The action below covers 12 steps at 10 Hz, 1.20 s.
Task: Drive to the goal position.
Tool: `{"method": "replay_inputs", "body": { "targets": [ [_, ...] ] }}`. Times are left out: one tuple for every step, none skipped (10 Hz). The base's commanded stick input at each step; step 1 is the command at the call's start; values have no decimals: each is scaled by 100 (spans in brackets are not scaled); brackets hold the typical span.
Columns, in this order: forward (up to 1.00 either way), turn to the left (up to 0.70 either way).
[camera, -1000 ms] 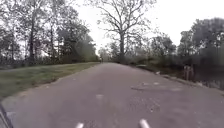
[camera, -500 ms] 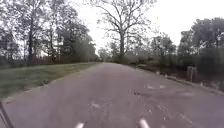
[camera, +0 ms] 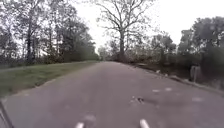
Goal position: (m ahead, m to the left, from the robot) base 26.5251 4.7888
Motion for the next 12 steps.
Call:
{"method": "replay_inputs", "body": {
  "targets": [
    [70,0],
    [70,0],
    [70,0],
    [70,0],
    [70,0],
    [70,0],
    [70,0],
    [70,0],
    [70,0],
    [70,0],
    [70,0],
    [70,0]
  ]
}}
